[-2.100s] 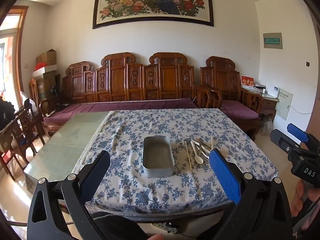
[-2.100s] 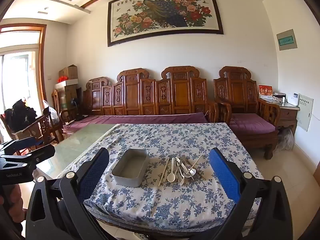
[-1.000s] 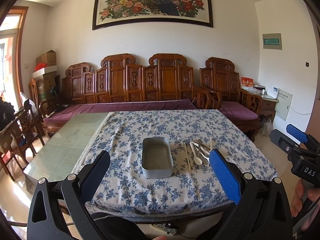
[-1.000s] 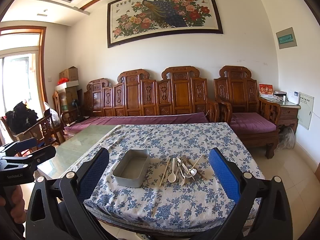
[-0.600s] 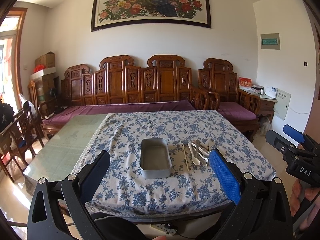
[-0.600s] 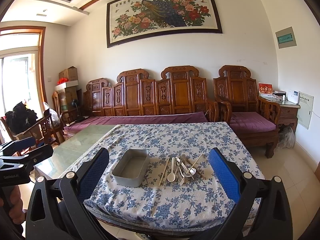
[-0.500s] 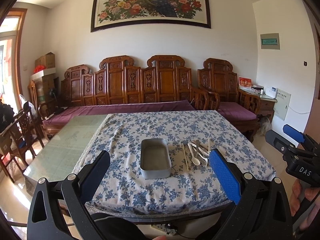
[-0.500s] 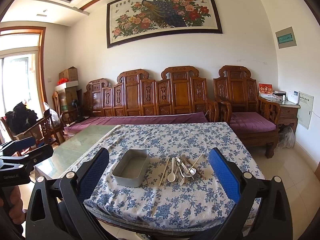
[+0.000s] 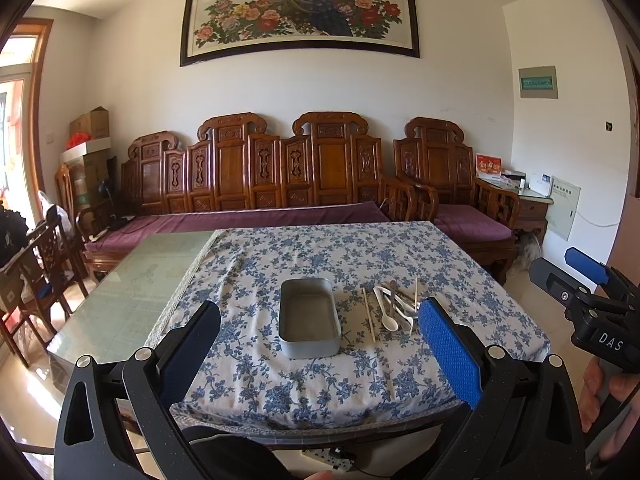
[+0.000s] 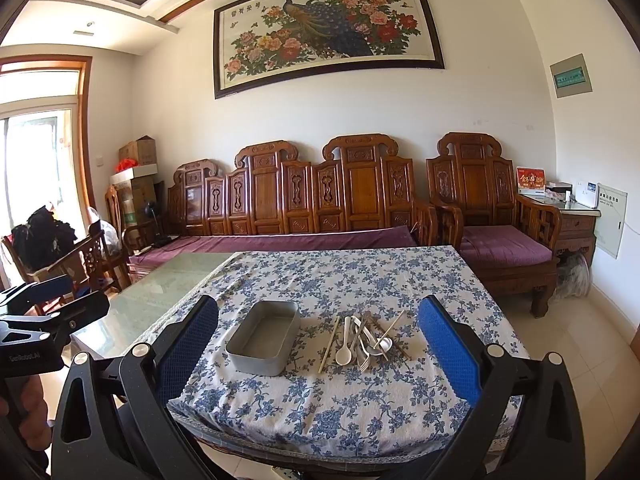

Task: Organize utensils
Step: 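Move both tools forward toward the utensil pile beside the grey tray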

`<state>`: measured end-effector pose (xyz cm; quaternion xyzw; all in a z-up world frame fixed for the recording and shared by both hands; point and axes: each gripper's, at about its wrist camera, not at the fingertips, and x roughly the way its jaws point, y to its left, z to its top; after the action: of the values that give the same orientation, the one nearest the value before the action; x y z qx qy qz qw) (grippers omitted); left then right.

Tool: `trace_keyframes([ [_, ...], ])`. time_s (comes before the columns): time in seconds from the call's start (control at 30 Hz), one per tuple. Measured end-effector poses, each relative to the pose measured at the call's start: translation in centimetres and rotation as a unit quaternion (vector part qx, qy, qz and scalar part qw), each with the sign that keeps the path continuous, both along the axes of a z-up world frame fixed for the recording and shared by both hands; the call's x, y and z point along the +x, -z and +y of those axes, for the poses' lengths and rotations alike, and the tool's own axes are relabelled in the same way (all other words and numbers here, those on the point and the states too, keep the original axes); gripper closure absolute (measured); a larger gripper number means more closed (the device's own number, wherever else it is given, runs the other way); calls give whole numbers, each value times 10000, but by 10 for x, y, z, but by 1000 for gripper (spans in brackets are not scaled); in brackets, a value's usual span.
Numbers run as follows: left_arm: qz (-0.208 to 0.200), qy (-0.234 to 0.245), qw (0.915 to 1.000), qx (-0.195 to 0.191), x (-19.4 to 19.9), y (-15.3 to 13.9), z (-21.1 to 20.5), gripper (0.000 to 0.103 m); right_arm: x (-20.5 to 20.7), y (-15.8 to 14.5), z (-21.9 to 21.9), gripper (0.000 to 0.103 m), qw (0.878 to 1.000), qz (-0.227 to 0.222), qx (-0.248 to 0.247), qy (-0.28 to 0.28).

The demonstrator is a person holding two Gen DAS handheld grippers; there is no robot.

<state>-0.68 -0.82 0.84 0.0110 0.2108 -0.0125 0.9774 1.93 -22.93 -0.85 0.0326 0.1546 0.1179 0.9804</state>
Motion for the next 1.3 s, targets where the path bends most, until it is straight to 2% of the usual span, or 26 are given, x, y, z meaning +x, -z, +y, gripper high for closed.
trace_keyframes([
  [0.6, 3, 6, 10000, 13, -2, 0, -2, 7, 0, 0, -1, 3, 10000, 14, 11, 0],
  [0.83, 123, 55, 9999, 23, 4, 10, -4, 7, 5, 10, -2, 3, 9999, 103, 20, -19],
  [1.0, 370, 183, 9991, -11, 22, 26, -5, 7, 23, 29, -5, 3, 9994, 292, 49, -177],
  [1.3, 1062, 447, 9933, -73, 84, 73, -6, 7, 85, 79, -10, 22, 9945, 945, -115, -425],
])
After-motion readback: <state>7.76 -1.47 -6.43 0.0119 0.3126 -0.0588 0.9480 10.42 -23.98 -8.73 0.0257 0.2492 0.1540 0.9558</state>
